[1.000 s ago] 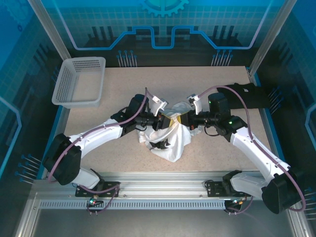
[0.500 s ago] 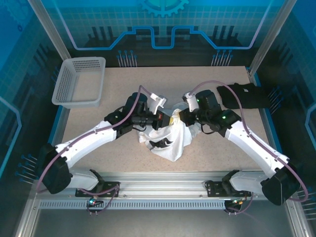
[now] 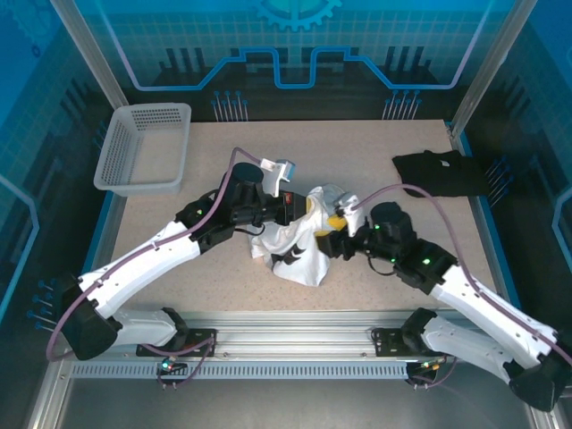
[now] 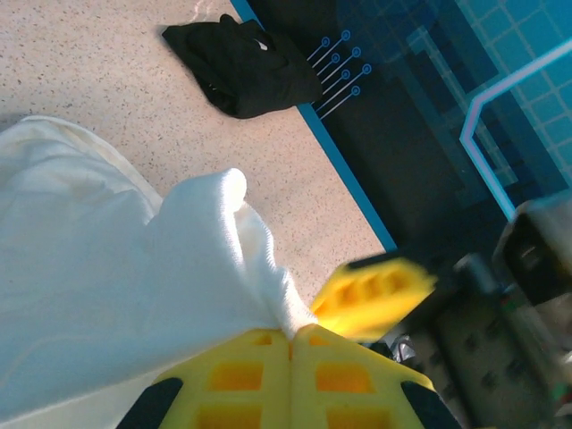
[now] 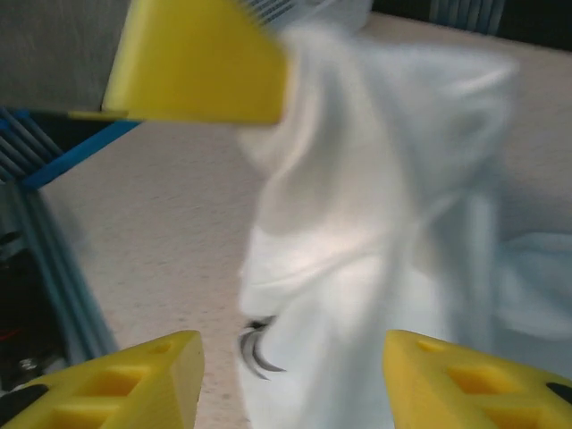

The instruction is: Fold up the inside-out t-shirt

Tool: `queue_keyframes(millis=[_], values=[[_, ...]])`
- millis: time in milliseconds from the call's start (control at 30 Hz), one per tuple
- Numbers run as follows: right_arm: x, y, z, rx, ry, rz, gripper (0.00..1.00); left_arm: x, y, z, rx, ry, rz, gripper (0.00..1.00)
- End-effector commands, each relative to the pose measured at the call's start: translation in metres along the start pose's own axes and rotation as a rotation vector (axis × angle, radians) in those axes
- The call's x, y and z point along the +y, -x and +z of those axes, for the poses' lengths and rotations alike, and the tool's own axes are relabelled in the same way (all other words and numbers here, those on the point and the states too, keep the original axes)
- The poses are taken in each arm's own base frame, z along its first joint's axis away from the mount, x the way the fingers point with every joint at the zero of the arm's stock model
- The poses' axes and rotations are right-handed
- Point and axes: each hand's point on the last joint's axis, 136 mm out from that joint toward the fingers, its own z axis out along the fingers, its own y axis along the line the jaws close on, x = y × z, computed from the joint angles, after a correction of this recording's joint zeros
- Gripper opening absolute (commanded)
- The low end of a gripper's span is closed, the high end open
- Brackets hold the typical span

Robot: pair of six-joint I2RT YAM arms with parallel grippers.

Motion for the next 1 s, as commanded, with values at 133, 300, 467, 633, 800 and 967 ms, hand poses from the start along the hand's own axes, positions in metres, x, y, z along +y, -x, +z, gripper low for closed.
queue_keyframes(millis=[133, 300, 467, 633, 800, 967], values=[[-0.005, 0.026, 0.043, -0.141, -0.077, 0.107, 0.65, -0.016, 0.015, -0.017, -0.065, -0.014, -0.020, 0.00], [-0.039, 0.024, 0.042, -0.179, -0.258, 0.138, 0.25, -0.012, 0.020, -0.025, -0.105, 0.014, -0.019, 0.00], [-0.034, 0.015, 0.022, -0.153, -0.152, 0.027, 0.00, 0.009, 0.036, -0.042, -0.190, 0.082, -0.036, 0.00], [-0.007, 0.018, -0.005, -0.137, 0.202, 0.014, 0.00, 0.036, 0.048, -0.049, -0.224, 0.127, -0.070, 0.00], [0.013, 0.025, -0.015, -0.127, 0.423, 0.019, 0.00, 0.048, 0.046, -0.044, -0.203, 0.174, -0.012, 0.01], [0.024, 0.031, -0.012, -0.112, 0.539, 0.017, 0.00, 0.065, 0.038, -0.036, -0.160, 0.246, 0.022, 0.07]])
